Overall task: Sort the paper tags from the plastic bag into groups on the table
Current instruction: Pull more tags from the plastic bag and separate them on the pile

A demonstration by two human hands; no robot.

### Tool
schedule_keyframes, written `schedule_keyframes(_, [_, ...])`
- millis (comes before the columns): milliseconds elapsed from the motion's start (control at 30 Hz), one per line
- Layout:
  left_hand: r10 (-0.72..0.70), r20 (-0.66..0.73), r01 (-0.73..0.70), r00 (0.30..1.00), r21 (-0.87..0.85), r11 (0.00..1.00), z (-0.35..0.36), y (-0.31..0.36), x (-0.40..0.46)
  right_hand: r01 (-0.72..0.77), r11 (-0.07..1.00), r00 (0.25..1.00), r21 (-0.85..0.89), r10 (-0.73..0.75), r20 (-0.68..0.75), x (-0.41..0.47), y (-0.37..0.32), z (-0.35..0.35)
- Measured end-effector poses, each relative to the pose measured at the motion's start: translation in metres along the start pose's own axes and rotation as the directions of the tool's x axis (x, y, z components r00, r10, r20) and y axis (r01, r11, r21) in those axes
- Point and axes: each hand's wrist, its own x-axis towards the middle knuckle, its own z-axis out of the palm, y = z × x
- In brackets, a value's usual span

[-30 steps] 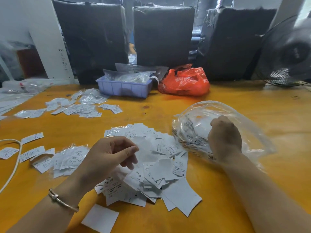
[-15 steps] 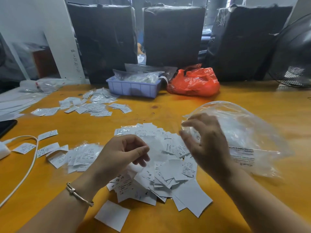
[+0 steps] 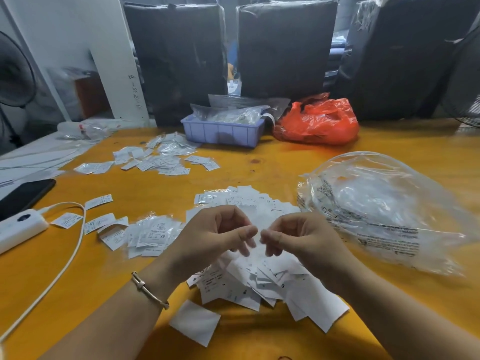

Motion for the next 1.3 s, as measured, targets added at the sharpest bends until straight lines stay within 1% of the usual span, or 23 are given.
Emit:
schedule_keyframes(167, [0.010, 0.048, -0.009, 0.999, -0.026, 1.000, 0.000, -0.001, 0.000, 0.008, 1.000, 1.000, -0.021, -0.007, 0.028, -0.001, 0.001, 0.004])
schedule_keyframes(233, [0.001, 0.036, 0.000, 0.999, -0.028, 1.000, -0.002, -0.004, 0.000, -0.006, 1.000, 0.999, -0.026, 0.007, 0.039, 0.000, -0.001, -0.002])
schedule_keyframes(267, [-0.003, 0.017, 0.004, 1.000, -0.035, 0.999, -0.003, -0.004, 0.000, -0.009, 0.999, 1.000, -0.040, 0.009, 0.007, 0.002, -0.002, -0.008])
schedule_keyframes(300, [-0.006, -0.004, 0.006, 1.000, -0.046, 0.999, -0.004, -0.005, 0.000, 0.001, 0.996, 0.999, -0.092, -0.006, -0.048, 0.004, -0.002, -0.016])
schedule_keyframes(333, [-0.007, -0.021, 0.006, 1.000, -0.058, 0.998, -0.006, -0.004, 0.000, 0.027, 0.981, 0.994, -0.193, -0.046, -0.095, 0.005, -0.002, -0.026])
schedule_keyframes(367, [-0.006, -0.033, 0.004, 0.999, -0.064, 0.998, -0.007, -0.004, 0.000, 0.052, 0.945, 0.990, -0.323, -0.091, -0.106, 0.006, -0.002, -0.036])
schedule_keyframes(400, [-0.007, -0.039, 0.004, 0.999, -0.066, 0.998, -0.008, -0.004, 0.001, 0.068, 0.895, 0.991, -0.441, -0.111, -0.072, 0.006, -0.002, -0.045])
schedule_keyframes(433, [-0.010, -0.041, 0.007, 0.999, -0.068, 0.998, -0.008, -0.004, 0.001, 0.078, 0.846, 0.996, -0.527, -0.090, 0.002, 0.005, -0.002, -0.052])
schedule_keyframes(500, [-0.019, -0.034, 0.016, 0.999, -0.079, 0.997, -0.008, -0.004, 0.001, 0.084, 0.752, 0.984, -0.654, 0.040, 0.173, 0.003, -0.002, -0.058])
schedule_keyframes(533, [-0.022, -0.028, 0.019, 0.999, -0.086, 0.996, -0.007, -0.004, 0.001, 0.094, 0.692, 0.967, -0.715, 0.108, 0.232, 0.002, -0.002, -0.057])
schedule_keyframes(600, [-0.022, -0.021, 0.020, 1.000, -0.090, 0.996, -0.007, -0.004, 0.001, 0.142, 0.566, 0.945, -0.812, 0.165, 0.281, 0.002, 0.000, -0.052])
schedule_keyframes(633, [-0.021, -0.020, 0.019, 1.000, -0.086, 0.996, -0.007, -0.004, 0.002, 0.164, 0.526, 0.947, -0.834, 0.153, 0.283, 0.002, 0.001, -0.049])
schedule_keyframes(700, [-0.020, -0.022, 0.018, 1.000, -0.071, 0.997, -0.007, -0.005, 0.002, 0.208, 0.489, 0.954, -0.847, 0.090, 0.286, 0.002, 0.000, -0.046])
schedule_keyframes(800, [-0.027, -0.020, 0.026, 0.999, -0.065, 0.998, -0.008, -0.007, 0.002, 0.211, 0.529, 0.954, -0.822, 0.071, 0.290, 0.001, -0.001, -0.047])
schedule_keyframes(867, [-0.031, -0.014, 0.030, 0.999, -0.059, 0.998, -0.008, -0.006, 0.002, 0.182, 0.584, 0.952, -0.791, 0.095, 0.290, 0.000, 0.000, -0.048])
schedule_keyframes(933, [-0.032, -0.004, 0.032, 0.999, -0.051, 0.998, -0.007, -0.006, 0.002, 0.140, 0.651, 0.963, -0.746, 0.087, 0.256, 0.001, -0.001, -0.047])
schedule_keyframes(967, [-0.030, 0.003, 0.030, 1.000, -0.050, 0.998, -0.007, -0.006, 0.001, 0.123, 0.691, 0.974, -0.712, 0.052, 0.219, 0.002, -0.001, -0.047])
schedule_keyframes(1033, [-0.025, 0.016, 0.026, 1.000, -0.057, 0.998, -0.005, -0.005, 0.001, 0.118, 0.772, 0.992, -0.624, -0.071, 0.101, 0.003, -0.001, -0.045])
schedule_keyframes(1100, [-0.022, 0.020, 0.023, 1.000, -0.065, 0.998, -0.005, -0.004, 0.000, 0.125, 0.856, 0.983, -0.501, -0.177, -0.057, 0.004, -0.001, -0.043])
schedule_keyframes(1133, [-0.018, 0.020, 0.019, 1.000, -0.067, 0.998, -0.004, -0.003, 0.000, 0.121, 0.905, 0.974, -0.407, -0.188, -0.129, 0.003, -0.001, -0.042])
schedule_keyframes(1200, [-0.004, 0.014, 0.005, 1.000, -0.067, 0.998, -0.004, -0.003, 0.001, 0.099, 0.983, 0.969, -0.154, -0.130, -0.210, 0.002, -0.002, -0.039])
schedule_keyframes(1267, [0.009, 0.007, -0.009, 1.000, -0.071, 0.997, -0.005, -0.003, 0.001, 0.069, 0.996, 0.971, 0.065, -0.052, -0.231, 0.002, -0.002, -0.037])
schedule_keyframes(1300, [0.013, 0.003, -0.013, 1.000, -0.074, 0.997, -0.005, -0.003, 0.001, 0.063, 0.989, 0.972, 0.132, -0.030, -0.235, 0.001, -0.003, -0.036])
